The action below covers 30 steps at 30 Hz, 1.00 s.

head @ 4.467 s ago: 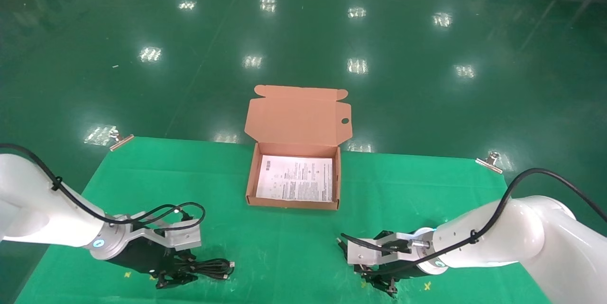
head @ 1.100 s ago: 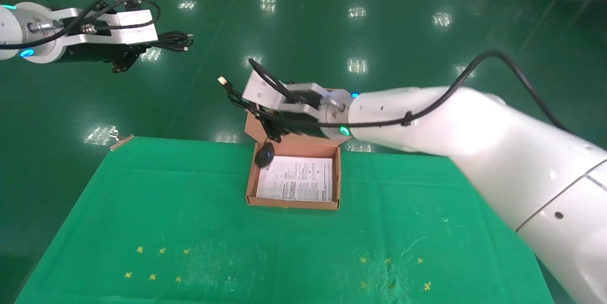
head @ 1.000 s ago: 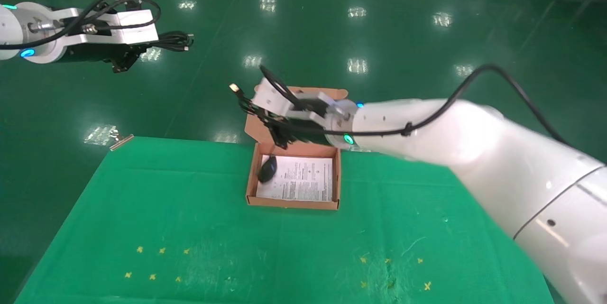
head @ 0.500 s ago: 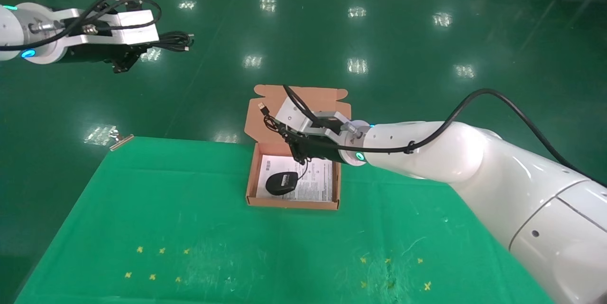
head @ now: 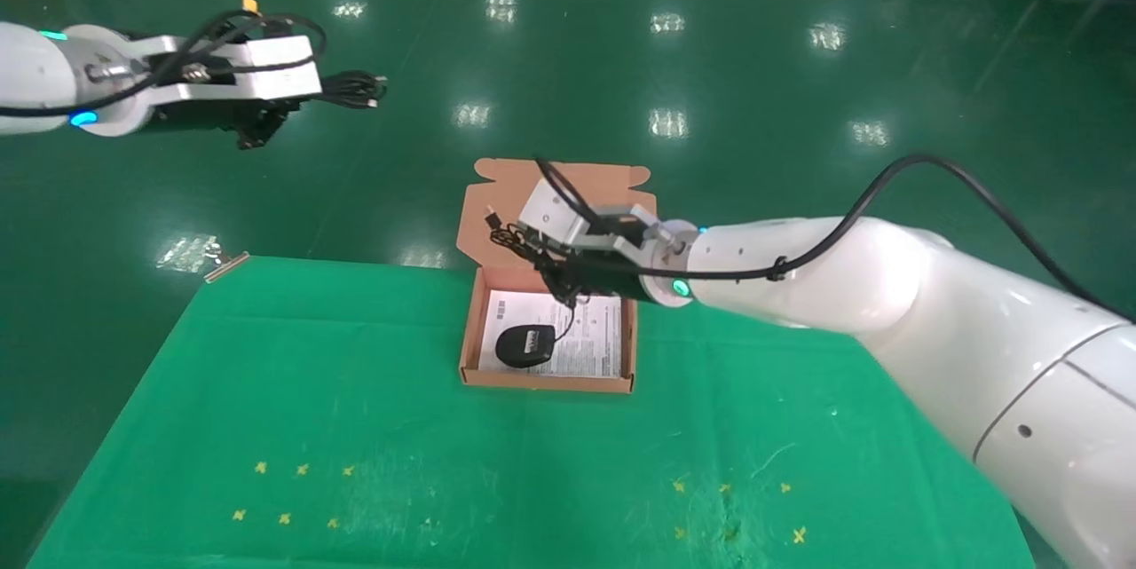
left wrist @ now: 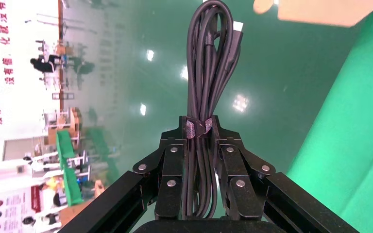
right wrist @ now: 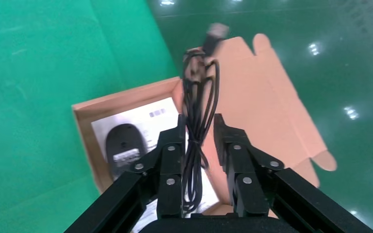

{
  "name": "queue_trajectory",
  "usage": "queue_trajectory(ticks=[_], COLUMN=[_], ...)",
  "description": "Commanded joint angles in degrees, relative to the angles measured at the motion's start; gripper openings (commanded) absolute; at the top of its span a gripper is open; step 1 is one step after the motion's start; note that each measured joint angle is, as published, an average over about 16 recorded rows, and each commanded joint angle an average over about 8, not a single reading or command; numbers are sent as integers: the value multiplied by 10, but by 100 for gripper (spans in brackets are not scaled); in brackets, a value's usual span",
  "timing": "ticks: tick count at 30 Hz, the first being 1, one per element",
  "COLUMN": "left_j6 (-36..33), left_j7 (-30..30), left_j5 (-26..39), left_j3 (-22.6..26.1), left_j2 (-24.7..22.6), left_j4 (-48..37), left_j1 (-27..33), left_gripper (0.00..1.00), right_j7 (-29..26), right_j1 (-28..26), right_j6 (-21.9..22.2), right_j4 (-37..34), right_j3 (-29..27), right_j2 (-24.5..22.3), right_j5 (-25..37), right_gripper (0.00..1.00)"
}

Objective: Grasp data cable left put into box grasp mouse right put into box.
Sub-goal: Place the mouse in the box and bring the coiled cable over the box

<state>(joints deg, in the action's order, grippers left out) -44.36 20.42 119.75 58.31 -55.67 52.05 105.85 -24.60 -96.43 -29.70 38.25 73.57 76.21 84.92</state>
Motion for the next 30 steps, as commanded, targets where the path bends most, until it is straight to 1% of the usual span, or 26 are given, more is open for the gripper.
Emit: queue_trajectory(ticks=[1, 9, 17, 30], left_j6=[6, 25, 53, 101], left_j7=[-2, -20, -56, -147], left_j5=[-5, -34, -69, -129], left_j3=[0, 1, 4, 13], left_j2=[-2, -17, -36, -103], left_j4=[4, 19, 28, -26], left_j1=[-8, -40, -81, -141], left_gripper=[0, 0, 0, 0], right_j7=[-4, -18, -45, -123], right_j1=[-3, -9, -16, -35], right_j6=[0, 4, 9, 2], right_j4=[4, 20, 45, 119], right_j3=[2, 4, 10, 31], right_j2=[-3, -23, -58, -135], right_j5=[1, 7, 24, 79], right_gripper=[100, 100, 100, 100])
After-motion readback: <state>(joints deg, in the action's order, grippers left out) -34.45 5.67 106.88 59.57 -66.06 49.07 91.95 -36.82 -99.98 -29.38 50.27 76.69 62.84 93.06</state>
